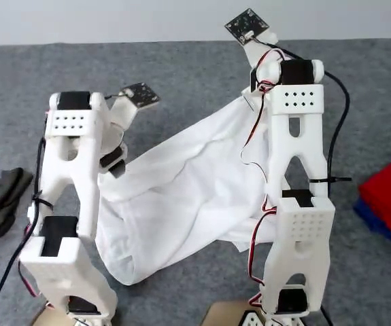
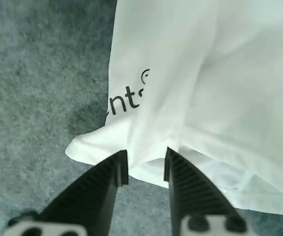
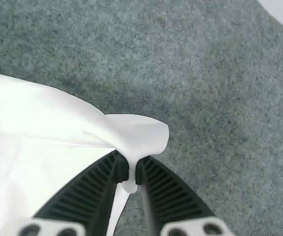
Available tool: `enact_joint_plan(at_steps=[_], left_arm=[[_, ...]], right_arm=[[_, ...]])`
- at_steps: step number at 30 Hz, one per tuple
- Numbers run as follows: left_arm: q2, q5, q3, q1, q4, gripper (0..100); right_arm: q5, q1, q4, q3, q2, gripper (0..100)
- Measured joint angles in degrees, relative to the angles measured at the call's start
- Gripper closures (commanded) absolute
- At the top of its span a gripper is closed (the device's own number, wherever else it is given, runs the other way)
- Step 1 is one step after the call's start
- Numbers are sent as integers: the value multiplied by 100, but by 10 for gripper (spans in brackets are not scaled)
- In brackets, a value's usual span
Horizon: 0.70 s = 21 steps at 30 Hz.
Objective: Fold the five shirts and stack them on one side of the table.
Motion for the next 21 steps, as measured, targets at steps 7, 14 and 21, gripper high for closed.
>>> enact_joint_plan(at_steps=[7,14,21], left_arm=[[-519,0,633,703,44,870],[-888,26,2127,624,-554,852],[-888,26,2400,123,-1486,797]], right_arm=[[0,0,0,0,0,989],[0,0,0,0,0,989],[0,0,0,0,0,989]])
